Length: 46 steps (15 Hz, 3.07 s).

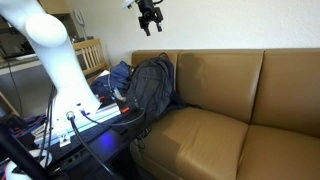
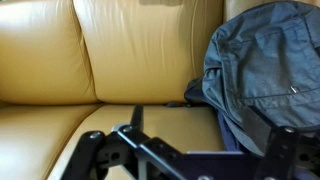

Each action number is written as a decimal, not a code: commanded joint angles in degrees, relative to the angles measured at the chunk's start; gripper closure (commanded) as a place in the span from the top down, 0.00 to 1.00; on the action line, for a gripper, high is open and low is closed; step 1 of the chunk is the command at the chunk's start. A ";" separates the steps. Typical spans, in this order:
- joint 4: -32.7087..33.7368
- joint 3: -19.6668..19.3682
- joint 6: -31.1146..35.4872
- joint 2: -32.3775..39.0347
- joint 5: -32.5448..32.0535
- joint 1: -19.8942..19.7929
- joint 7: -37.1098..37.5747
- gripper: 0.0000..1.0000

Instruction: Move the gray backpack to the right of the couch

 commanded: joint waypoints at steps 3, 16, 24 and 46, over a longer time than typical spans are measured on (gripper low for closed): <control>0.08 -0.11 -0.13 -0.01 -0.02 0.14 0.04 1.00; 3.77 12.69 18.22 16.94 9.60 9.75 47.69 1.00; 10.00 12.34 24.32 27.80 22.88 11.08 53.63 1.00; 17.15 4.85 48.59 50.02 31.42 23.54 64.48 0.30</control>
